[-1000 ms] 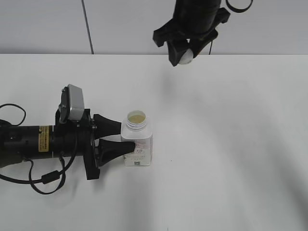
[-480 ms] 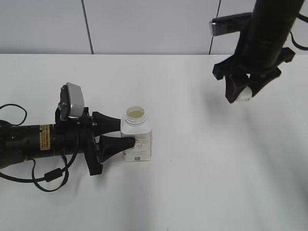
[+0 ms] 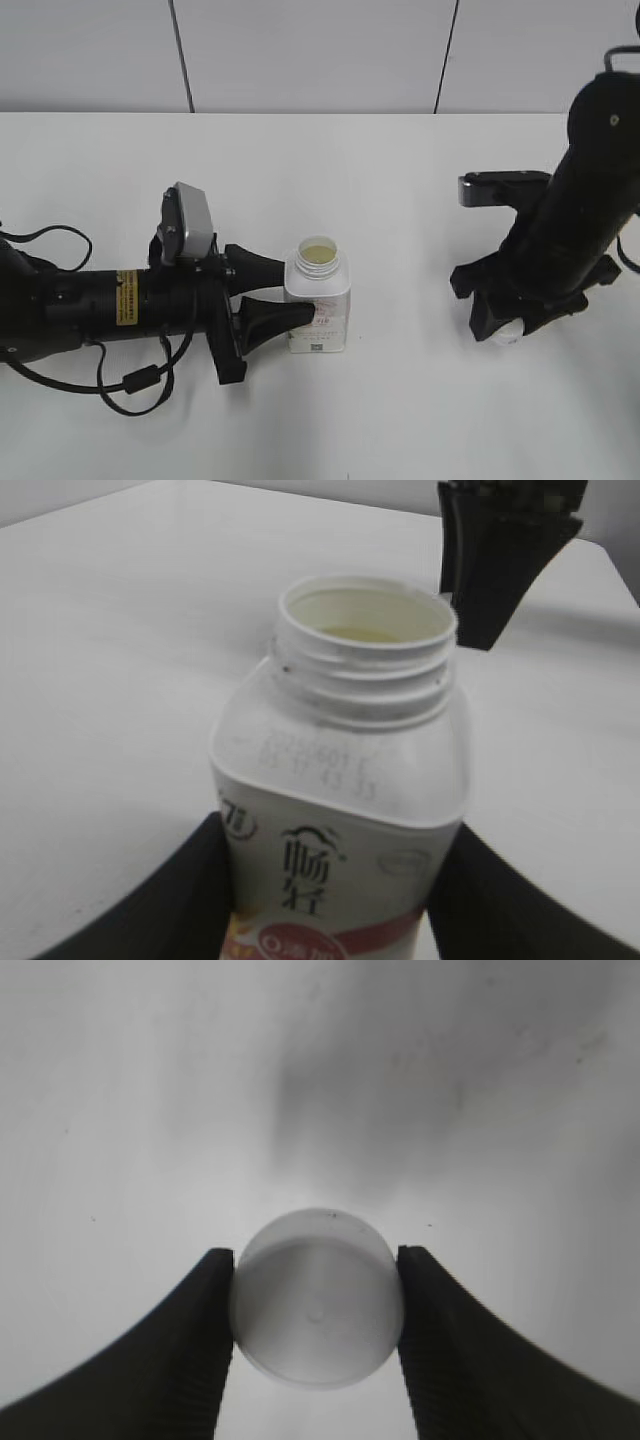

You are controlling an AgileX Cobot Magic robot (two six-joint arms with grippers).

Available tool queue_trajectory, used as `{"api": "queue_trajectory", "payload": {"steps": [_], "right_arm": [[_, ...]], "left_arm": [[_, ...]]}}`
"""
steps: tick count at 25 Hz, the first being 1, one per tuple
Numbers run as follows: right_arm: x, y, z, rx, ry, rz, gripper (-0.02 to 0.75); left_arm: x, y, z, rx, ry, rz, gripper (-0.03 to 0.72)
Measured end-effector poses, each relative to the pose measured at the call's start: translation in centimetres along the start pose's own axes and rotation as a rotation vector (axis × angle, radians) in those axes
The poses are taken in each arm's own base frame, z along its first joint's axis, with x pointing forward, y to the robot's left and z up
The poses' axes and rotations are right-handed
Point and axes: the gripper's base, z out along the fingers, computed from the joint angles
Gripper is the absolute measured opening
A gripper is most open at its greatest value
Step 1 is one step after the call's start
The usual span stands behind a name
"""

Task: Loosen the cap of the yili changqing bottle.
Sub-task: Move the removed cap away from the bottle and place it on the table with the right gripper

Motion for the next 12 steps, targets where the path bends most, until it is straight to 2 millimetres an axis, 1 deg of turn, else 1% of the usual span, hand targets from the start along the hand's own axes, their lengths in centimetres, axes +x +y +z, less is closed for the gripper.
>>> {"api": "queue_trajectory", "payload": {"steps": [5,8,12], "right_arm": [[1.3,-0.5,1.9,-0.001,-0.070,0.046,0.389],[1.3,-0.8,2.3,0.008,-0.131,0.051,0.389],[1.0,-0.9,2.3,0.012,-0.182,0.052,0.389]], "left_arm": [[-0.1,-0.4,0.4,0.016,0.003,0.019,0.366],[-0.1,-0.4,0.4,0.016,0.003,0.019,0.366],[-0.1,-0.4,0.4,0.015,0.003,0.019,0.366]]}}
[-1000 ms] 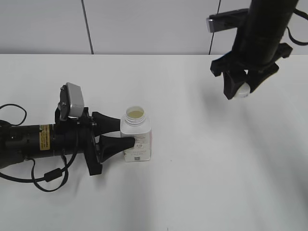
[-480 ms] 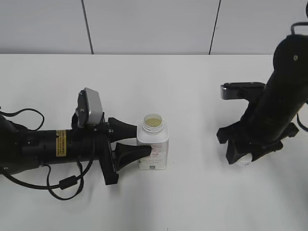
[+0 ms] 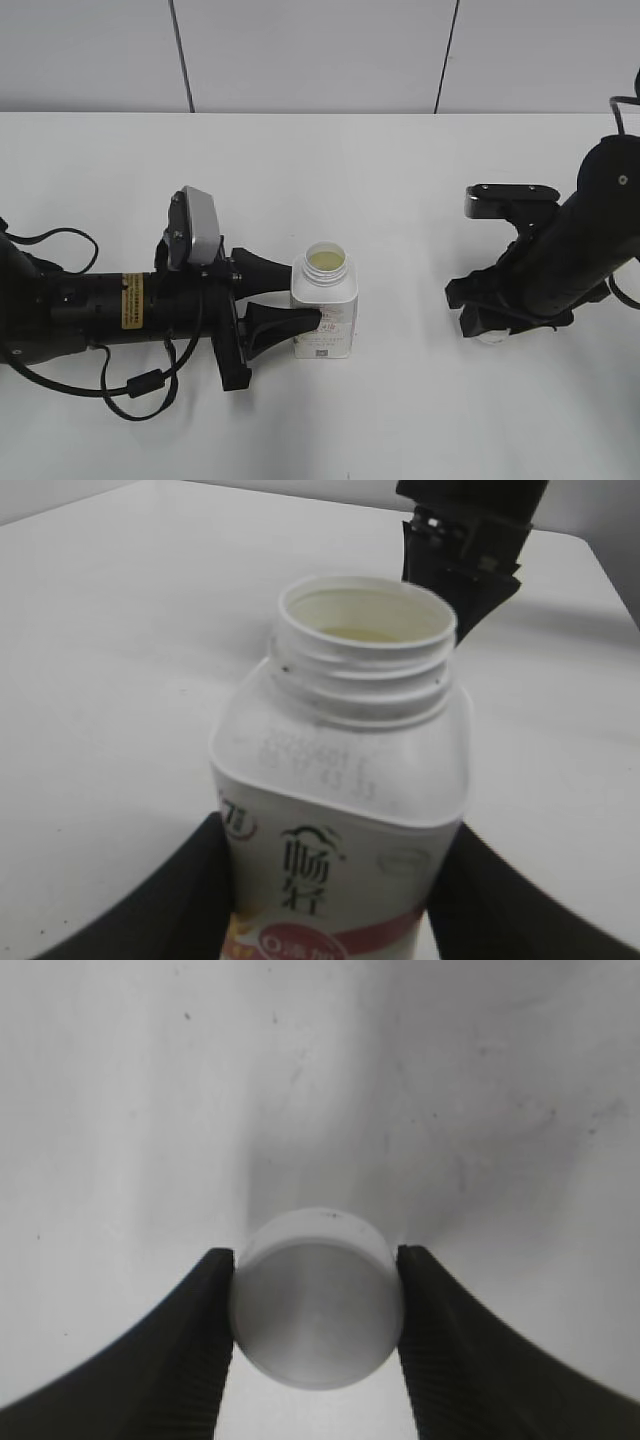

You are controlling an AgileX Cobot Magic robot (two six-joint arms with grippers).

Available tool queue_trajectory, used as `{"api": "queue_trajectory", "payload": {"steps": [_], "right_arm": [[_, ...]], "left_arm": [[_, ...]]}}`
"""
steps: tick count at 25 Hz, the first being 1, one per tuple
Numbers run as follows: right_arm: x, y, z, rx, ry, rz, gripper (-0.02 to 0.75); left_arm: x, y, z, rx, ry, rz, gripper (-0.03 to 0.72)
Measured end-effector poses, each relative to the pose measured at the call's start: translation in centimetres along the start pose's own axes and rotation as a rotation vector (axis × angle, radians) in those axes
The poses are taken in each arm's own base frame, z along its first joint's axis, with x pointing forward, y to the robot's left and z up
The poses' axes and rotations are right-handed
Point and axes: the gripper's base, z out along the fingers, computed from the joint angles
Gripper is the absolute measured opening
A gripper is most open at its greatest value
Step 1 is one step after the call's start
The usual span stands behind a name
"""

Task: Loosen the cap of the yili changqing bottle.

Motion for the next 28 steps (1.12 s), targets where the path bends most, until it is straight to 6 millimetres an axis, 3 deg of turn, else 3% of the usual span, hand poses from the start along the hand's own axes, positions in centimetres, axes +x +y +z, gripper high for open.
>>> {"api": "queue_trajectory", "payload": {"steps": [6,9,15,22,28], "right_arm": [[0.0,0.0,0.0,0.000,-0.005,0.001,0.533],[-0.1,0.0,0.0,0.000,-0.006,0.001,0.561],[-0.1,0.0,0.0,0.000,-0.006,0.001,0.567],[-0.1,0.0,0.0,0.000,-0.006,0.001,0.568],[-0.1,0.0,0.0,0.000,-0.006,0.001,0.568]], "left_arm": [[0.0,0.0,0.0,-0.001,0.000,0.001,0.366],[0.0,0.0,0.0,-0.001,0.000,0.001,0.380],[0.2,0.3,-0.6,0.002,0.001,0.005,0.560],[1.1,1.9,-3.6,0.004,0.026,0.019,0.585],[1.3,4.0,-6.8,-0.110,0.018,0.006,0.587]]}}
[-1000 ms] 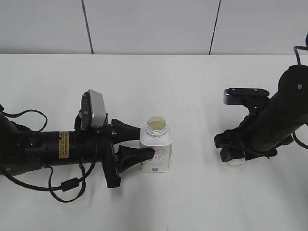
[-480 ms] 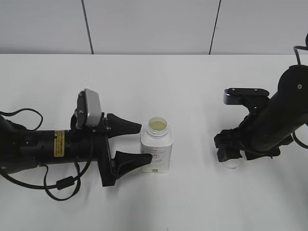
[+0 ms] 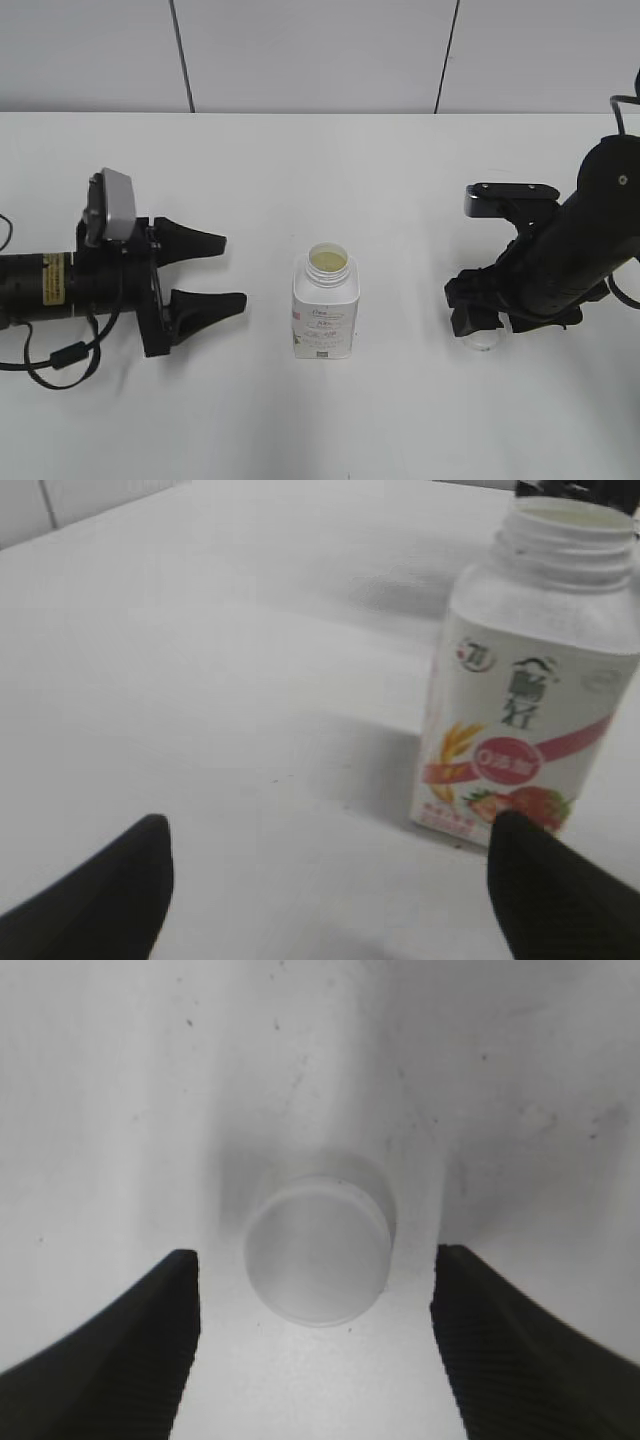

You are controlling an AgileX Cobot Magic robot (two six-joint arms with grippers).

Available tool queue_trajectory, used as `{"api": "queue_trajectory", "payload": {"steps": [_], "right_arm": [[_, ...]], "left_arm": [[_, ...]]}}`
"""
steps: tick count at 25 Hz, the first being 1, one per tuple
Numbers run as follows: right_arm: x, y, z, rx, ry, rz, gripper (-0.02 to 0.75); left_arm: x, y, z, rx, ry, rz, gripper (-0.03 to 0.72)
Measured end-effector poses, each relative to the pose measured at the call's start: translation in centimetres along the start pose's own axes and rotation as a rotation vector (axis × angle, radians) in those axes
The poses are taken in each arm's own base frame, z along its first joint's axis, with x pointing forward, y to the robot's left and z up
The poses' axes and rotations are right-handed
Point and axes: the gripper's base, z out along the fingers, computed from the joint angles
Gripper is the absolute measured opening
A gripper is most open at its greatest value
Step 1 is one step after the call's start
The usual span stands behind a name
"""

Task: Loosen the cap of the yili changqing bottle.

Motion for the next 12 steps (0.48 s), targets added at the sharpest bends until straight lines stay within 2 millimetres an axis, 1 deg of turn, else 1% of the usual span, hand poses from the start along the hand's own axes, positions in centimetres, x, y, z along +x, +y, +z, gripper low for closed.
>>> {"api": "queue_trajectory", "payload": {"steps": [3,5,7,10,12], "right_arm": [[0.0,0.0,0.0,0.000,-0.003,0.000,0.568],[-0.1,0.0,0.0,0.000,-0.008,0.000,0.568],[-0.1,0.0,0.0,0.000,-0.016,0.000,0.568],[-0.3,0.0,0.0,0.004,-0.033,-0.007,0.568],[-0.3,-0.1,0.0,0.012,-0.036,-0.025,0.568]], "left_arm": [[-1.0,1.1,-1.4,-0.078,-0.005,0.023,0.587],[-1.9,2.1,-2.3,-0.178,0.022,0.007,0.587],[-2.8,3.0,-3.0,-0.287,0.064,-0.012,0.587],[-4.1,3.8,-4.1,-0.407,0.137,-0.007,0.587],[-4.6,4.3,-5.1,-0.506,0.204,-0.040,0.587]]}}
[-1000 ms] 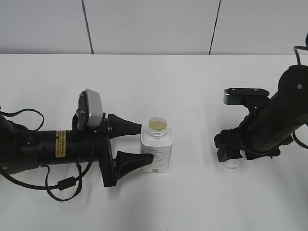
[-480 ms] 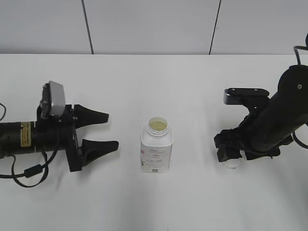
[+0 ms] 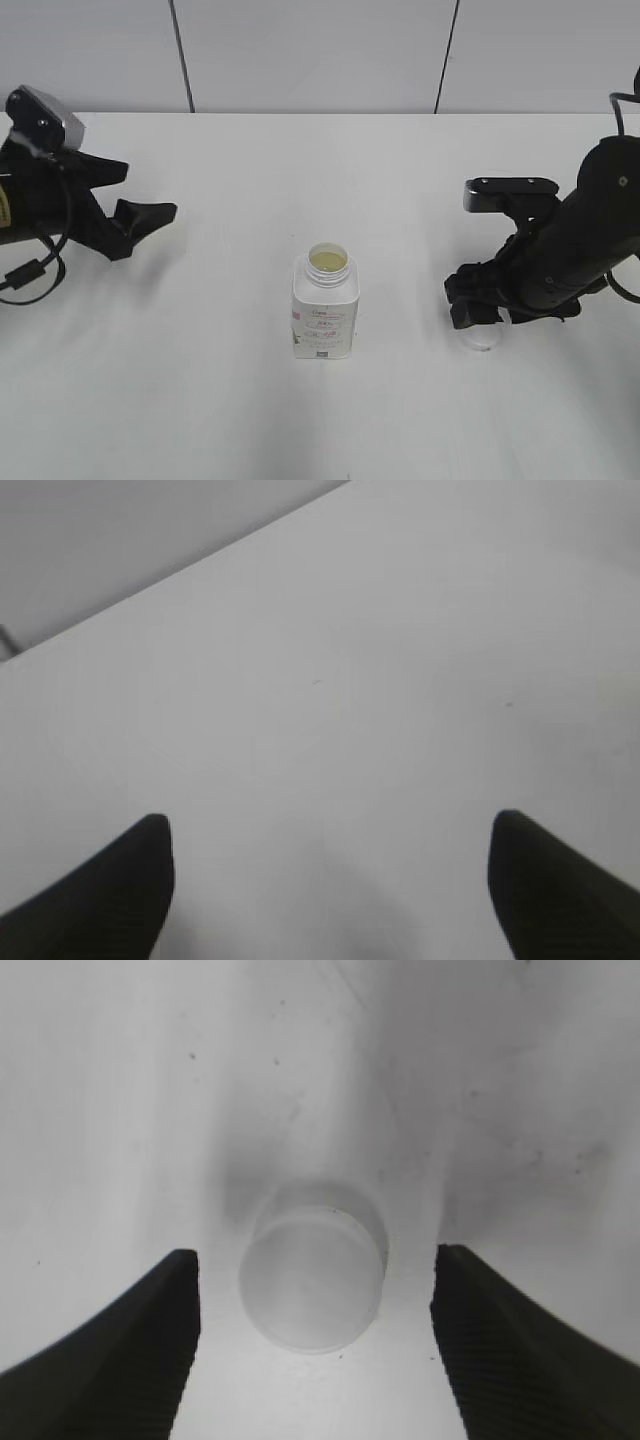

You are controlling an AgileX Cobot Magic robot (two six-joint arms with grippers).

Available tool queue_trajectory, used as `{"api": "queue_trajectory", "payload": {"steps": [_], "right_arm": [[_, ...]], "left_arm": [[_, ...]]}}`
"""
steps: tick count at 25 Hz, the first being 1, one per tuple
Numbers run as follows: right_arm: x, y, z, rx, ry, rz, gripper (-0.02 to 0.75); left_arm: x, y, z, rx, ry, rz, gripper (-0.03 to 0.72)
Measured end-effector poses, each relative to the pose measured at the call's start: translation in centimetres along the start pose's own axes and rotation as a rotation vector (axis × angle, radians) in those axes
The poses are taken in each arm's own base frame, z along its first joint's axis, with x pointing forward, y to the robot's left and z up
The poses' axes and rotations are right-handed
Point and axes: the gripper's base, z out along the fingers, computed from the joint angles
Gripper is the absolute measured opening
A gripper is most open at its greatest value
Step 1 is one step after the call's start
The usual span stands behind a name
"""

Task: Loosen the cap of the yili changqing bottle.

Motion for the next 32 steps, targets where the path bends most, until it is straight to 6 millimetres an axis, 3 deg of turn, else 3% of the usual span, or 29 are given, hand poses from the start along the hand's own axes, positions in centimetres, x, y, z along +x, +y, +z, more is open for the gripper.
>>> {"api": "queue_trajectory", "payload": {"steps": [5,13,20,24,32], "right_arm": [[-0.2,0.0,-0.1,0.007,-0.005,-0.020,0.568],[-0.1,-0.2,-0.1,0.024,0.004,-0.061,0.568],[-0.8,0.1,-0.8,0.018,0.062,-0.069,0.568],[-2.2,0.5,-1.9,0.022,0.092,-0.098,0.568],[-5.2,1.4,-5.5,0.020,0.188,-0.128,0.568]], "left_arm": [[-0.8,2.2,-2.5,-0.291,0.166,-0.197,0.587],[-2.2,3.0,-6.2,-0.486,0.322,-0.290,0.564],[-4.2,4.2,-8.9,-0.646,0.457,-0.483,0.553],[-5.8,4.6,-10.1,-0.659,0.581,-0.519,0.553],[-10.1,4.9,-11.3,-0.518,0.677,-0.553,0.536]]}}
